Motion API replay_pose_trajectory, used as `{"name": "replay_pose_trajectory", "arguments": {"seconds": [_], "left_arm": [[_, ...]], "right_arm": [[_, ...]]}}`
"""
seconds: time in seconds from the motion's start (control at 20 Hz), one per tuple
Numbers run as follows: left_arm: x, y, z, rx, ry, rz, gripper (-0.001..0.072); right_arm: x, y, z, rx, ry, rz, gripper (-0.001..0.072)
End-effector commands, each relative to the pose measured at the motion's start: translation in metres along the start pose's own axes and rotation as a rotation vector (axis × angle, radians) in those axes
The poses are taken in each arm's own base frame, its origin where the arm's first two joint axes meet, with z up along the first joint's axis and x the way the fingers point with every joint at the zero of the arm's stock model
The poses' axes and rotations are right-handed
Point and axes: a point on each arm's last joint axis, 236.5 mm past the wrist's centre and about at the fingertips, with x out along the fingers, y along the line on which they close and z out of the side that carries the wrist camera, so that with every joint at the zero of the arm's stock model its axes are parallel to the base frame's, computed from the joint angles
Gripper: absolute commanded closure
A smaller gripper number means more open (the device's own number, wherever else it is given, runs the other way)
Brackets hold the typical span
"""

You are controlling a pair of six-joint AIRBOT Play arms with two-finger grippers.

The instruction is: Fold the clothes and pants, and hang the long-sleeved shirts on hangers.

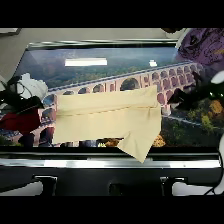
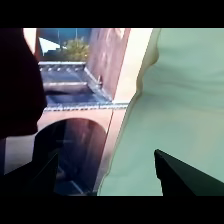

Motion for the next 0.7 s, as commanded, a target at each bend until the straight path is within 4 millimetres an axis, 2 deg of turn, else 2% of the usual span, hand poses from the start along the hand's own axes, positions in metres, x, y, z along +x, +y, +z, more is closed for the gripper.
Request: {"name": "replay_pose_trajectory", "arguments": {"seconds": [0.0,0.1,0.25,0.55,0.65], "left_arm": [[-0.019,0.015,-0.036,-0.051,-0.05,-0.014,-0.0006],[-0.021,0.017,-0.052,-0.054,-0.052,-0.013,-0.0006],[-0.021,0.016,-0.056,-0.052,-0.051,-0.014,-0.0006],[-0.021,0.016,-0.056,-0.063,-0.051,-0.014,-0.0006],[-0.021,0.016,-0.056,-0.071,-0.051,-0.014,-0.0006]], "right_arm": [[0.026,-0.005,-0.075,0.126,0.067,0.192,0.0171],[0.051,-0.007,-0.114,0.155,0.128,0.203,0.0171],[0.077,-0.006,-0.154,0.166,0.21,0.205,0.0172],[0.104,0.004,-0.184,0.129,0.276,0.189,0.0184],[0.11,0.004,-0.189,0.12,0.28,0.174,0.0185]]}}
